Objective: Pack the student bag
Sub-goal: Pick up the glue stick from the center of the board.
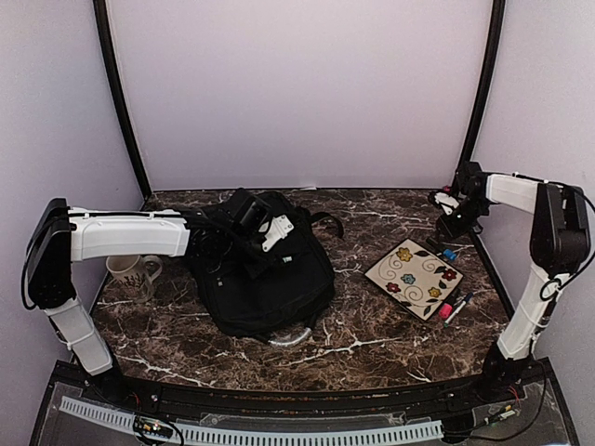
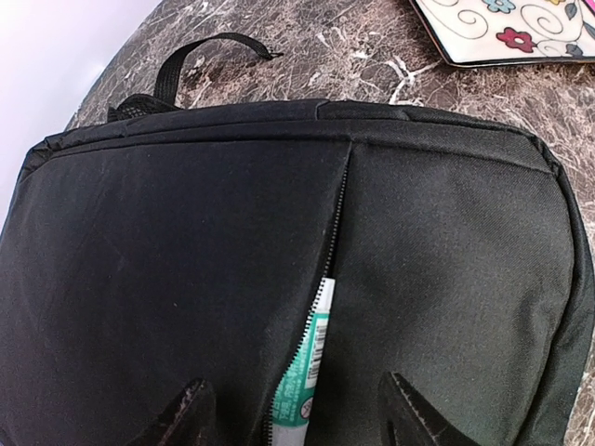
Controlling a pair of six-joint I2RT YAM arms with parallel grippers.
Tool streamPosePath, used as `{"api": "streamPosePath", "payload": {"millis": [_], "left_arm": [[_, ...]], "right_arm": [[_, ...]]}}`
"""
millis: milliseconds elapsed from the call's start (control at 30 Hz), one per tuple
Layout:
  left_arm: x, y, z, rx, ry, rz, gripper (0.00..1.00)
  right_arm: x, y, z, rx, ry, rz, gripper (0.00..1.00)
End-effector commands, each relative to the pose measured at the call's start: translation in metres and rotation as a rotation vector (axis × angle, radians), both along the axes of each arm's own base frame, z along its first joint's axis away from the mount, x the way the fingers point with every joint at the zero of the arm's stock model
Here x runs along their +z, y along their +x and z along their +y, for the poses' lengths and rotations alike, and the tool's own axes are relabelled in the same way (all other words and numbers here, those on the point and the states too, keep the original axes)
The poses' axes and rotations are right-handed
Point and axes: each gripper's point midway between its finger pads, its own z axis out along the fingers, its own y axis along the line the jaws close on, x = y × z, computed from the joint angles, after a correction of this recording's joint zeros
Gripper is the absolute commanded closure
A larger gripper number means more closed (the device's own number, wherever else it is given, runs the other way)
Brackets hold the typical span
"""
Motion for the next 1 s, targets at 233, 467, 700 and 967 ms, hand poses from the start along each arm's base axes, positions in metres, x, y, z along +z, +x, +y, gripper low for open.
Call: {"api": "streamPosePath", "payload": {"millis": [233, 467, 700, 967], "left_arm": [[0.009, -0.003, 0.003, 0.012, 0.008, -0.006, 0.37], [0.006, -0.007, 0.0, -0.006, 0.009, 0.011, 0.37], [0.002, -0.008, -0.002, -0.011, 0.016, 0.021, 0.38], [0.002, -0.008, -0.001, -0.011, 0.021, 0.017, 0.38]], "right_arm": [[-0.025, 0.016, -0.031, -0.024, -0.133, 0.075, 0.59], [-0.047, 0.025, -0.043, -0.025, -0.134, 0.128, 0.59], [-0.066, 0.026, -0.046, -0.022, -0.111, 0.172, 0.61], [-0.073, 0.025, -0.04, -0.015, -0.065, 0.213, 0.76]]}}
